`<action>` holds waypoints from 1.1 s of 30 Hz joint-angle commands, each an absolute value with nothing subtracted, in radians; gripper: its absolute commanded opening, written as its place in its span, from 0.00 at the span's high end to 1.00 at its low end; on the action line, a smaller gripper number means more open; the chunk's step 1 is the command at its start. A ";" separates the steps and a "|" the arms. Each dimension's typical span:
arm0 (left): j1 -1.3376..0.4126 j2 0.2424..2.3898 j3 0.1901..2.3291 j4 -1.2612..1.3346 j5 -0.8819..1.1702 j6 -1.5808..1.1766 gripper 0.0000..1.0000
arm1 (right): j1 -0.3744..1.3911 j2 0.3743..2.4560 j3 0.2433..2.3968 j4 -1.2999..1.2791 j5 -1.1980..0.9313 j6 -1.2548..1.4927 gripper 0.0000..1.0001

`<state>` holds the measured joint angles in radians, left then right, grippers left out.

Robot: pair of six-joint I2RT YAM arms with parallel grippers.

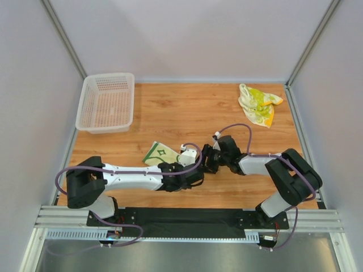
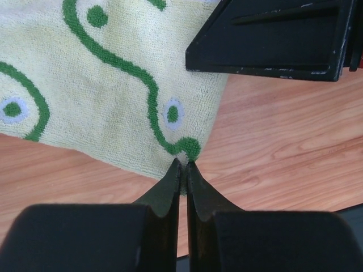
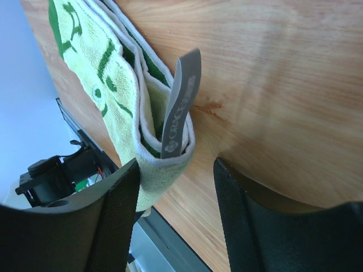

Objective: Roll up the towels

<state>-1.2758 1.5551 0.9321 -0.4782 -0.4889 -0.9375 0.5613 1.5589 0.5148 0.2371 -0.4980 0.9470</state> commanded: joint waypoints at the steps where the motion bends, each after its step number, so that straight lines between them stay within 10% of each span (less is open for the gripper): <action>1: -1.276 1.514 0.916 -0.477 -0.479 -0.965 0.98 | 0.557 1.585 0.534 0.299 -0.497 0.947 0.46; 12: -1.276 1.494 0.896 -0.477 -0.463 -0.962 0.99 | 0.538 1.574 0.568 0.219 -0.466 0.911 0.98; 16: -1.276 1.508 0.900 -0.469 -0.402 -0.911 1.00 | 0.529 1.520 0.598 0.103 -0.424 0.852 1.00; 17: -1.276 1.514 0.903 -0.471 -0.375 -0.905 1.00 | 0.528 1.508 0.616 0.042 -0.395 0.838 0.99; 21: -1.276 1.529 0.897 -0.439 -0.313 -0.905 1.00 | 0.529 1.436 0.670 -0.129 -0.313 0.752 0.42; 33: -1.255 1.468 0.891 -0.400 -0.249 -0.989 1.00 | 0.528 1.149 0.738 -0.414 -0.104 0.669 0.33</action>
<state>-1.2705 1.5246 0.8951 -0.4370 -0.2798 -0.9424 0.5304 1.2083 0.6914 -0.3206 -0.1780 0.7139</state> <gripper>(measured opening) 0.082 0.674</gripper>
